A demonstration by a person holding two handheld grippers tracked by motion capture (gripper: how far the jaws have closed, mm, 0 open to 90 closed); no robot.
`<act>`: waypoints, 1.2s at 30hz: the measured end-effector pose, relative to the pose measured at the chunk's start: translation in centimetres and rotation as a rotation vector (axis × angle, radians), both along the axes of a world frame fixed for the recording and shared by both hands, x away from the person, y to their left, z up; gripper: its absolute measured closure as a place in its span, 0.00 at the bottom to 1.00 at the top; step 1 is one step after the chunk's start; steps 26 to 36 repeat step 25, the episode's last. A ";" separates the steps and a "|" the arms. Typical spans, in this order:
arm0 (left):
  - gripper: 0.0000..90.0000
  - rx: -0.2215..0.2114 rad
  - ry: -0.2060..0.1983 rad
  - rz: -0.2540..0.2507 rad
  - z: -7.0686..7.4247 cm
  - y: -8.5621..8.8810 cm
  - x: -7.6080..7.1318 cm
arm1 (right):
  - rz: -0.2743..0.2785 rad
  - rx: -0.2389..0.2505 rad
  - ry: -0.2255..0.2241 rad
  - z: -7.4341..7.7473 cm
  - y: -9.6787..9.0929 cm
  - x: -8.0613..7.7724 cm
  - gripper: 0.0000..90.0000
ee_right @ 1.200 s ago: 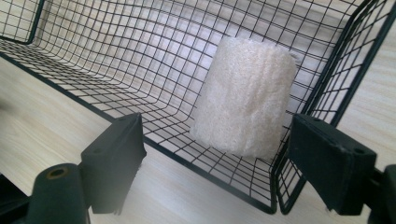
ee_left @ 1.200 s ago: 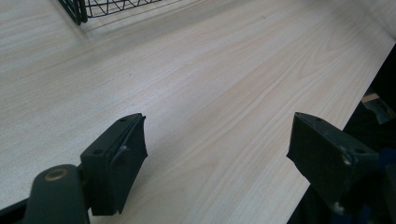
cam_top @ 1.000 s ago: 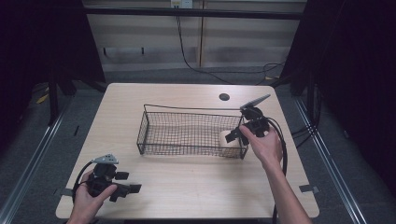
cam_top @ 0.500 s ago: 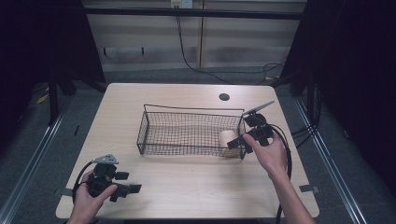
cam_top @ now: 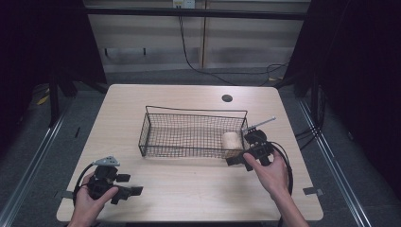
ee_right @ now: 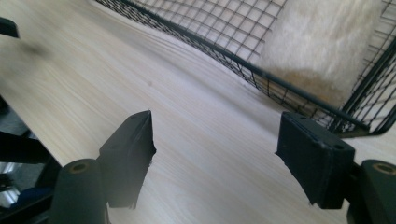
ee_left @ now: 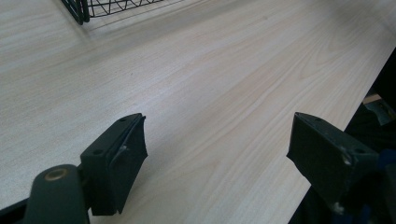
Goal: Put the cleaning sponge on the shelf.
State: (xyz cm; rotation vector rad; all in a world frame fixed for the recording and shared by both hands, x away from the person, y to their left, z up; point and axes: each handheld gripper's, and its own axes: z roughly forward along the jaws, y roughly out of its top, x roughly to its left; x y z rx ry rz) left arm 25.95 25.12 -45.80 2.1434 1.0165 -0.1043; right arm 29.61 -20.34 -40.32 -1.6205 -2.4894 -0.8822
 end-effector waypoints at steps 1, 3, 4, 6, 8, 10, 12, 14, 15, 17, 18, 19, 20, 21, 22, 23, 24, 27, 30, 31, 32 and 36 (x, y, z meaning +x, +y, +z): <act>0.21 0.002 0.001 -0.002 0.0 0.0 0.0 | -0.004 -0.005 -0.008 -0.2 0.0 -0.3 0.31; 0.21 0.005 -0.001 -0.002 0.0 -0.1 0.0 | -0.011 -0.004 -0.011 -0.7 -0.1 -0.9 0.31; 0.21 0.004 -0.001 -0.001 0.0 -0.1 0.0 | -0.013 -0.005 -0.024 -0.9 -0.2 -1.1 0.31; 0.21 0.004 -0.001 0.001 0.0 -0.1 0.0 | -0.011 -0.014 -0.022 -1.1 -0.3 -1.5 0.31; 0.21 0.006 0.001 -0.001 0.0 0.0 0.0 | -0.012 -0.024 -0.032 -1.4 -0.3 -2.1 0.31; 0.21 0.007 0.005 -0.005 0.0 -0.1 0.1 | -0.013 -0.022 -0.031 -1.7 -0.4 -2.7 0.31; 0.21 0.003 0.004 0.000 -0.1 -0.1 0.1 | -0.009 -0.019 -0.029 -2.2 -0.5 -3.2 0.31; 0.21 0.005 0.006 0.000 -0.1 -0.2 0.1 | -0.008 -0.011 -0.019 -2.7 -0.5 -3.6 0.31; 0.21 0.004 0.006 0.000 -0.1 -0.2 0.1 | -0.010 -0.001 -0.011 -3.2 -0.6 -3.8 0.31; 0.21 0.008 -0.002 -0.001 -0.1 -0.1 0.0 | -0.008 -0.007 0.003 -3.8 -0.6 -3.9 0.31; 0.21 0.009 -0.002 0.004 -0.1 0.0 0.0 | -0.012 -0.011 0.002 -4.1 -0.7 -4.0 0.32; 0.21 0.007 -0.001 0.006 -0.1 0.0 0.0 | -0.015 -0.008 -0.004 -4.5 -0.8 -4.0 0.33; 0.21 0.007 0.000 0.006 -0.1 0.0 0.1 | -0.020 -0.006 -0.005 -4.7 -0.9 -4.0 0.33; 0.21 0.008 -0.002 0.007 -0.1 -0.1 0.0 | -0.023 -0.004 -0.007 -4.8 -1.1 -3.9 0.33; 0.21 0.007 0.001 0.001 -0.1 -0.1 0.1 | -0.026 -0.005 -0.012 -4.9 -1.2 -3.9 0.33; 0.21 0.008 0.000 0.003 -0.1 -0.1 0.1 | -0.041 -0.012 -0.035 -5.0 -1.3 -3.9 0.32; 0.21 0.007 0.002 0.002 -0.1 -0.1 0.1 | -0.047 -0.017 -0.043 -5.2 -1.3 -4.0 0.32; 0.21 0.009 0.002 0.002 -0.1 -0.1 0.1 | -0.046 -0.020 -0.044 -5.5 -1.3 -4.0 0.32; 0.21 0.009 0.002 0.002 -0.1 -0.1 0.1 | -0.046 -0.020 -0.044 -5.5 -1.3 -4.0 0.32; 0.21 0.009 0.002 0.002 -0.1 -0.1 0.1 | -0.046 -0.020 -0.044 -5.5 -1.3 -4.0 0.32; 0.21 0.009 0.002 0.002 -0.1 -0.1 0.1 | -0.046 -0.020 -0.044 -5.5 -1.3 -4.0 0.32; 0.21 0.009 0.002 0.002 -0.1 -0.1 0.1 | -0.046 -0.020 -0.044 -5.5 -1.3 -4.0 0.32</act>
